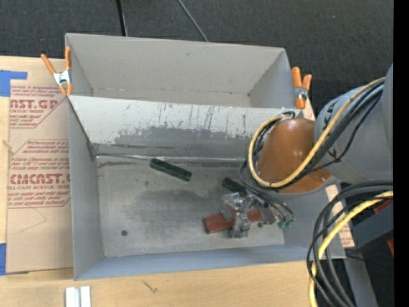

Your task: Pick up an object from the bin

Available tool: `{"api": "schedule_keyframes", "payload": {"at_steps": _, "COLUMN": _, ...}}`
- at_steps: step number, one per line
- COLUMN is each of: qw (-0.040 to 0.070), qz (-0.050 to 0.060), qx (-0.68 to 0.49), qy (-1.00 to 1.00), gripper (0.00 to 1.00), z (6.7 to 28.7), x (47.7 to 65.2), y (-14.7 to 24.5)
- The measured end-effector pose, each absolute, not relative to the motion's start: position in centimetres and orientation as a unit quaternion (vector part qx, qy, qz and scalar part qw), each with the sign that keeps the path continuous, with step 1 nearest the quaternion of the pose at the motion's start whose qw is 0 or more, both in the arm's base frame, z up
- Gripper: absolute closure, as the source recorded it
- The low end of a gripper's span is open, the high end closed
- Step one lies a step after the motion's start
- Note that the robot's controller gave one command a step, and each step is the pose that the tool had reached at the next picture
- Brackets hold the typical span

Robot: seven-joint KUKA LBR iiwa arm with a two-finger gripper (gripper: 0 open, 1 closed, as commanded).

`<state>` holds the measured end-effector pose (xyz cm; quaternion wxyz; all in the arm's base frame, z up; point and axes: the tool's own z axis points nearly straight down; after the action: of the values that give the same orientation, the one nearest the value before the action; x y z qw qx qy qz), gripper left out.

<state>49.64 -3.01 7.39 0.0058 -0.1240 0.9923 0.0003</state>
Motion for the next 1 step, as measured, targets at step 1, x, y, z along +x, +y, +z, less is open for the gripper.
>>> {"api": "schedule_keyframes", "payload": {"at_steps": 1, "qw": 0.006, "qz": 0.000, "qx": -0.124, "qy": 0.992, "gripper": 1.00, "z": 7.39, "x": 49.64, "y": -3.01}}
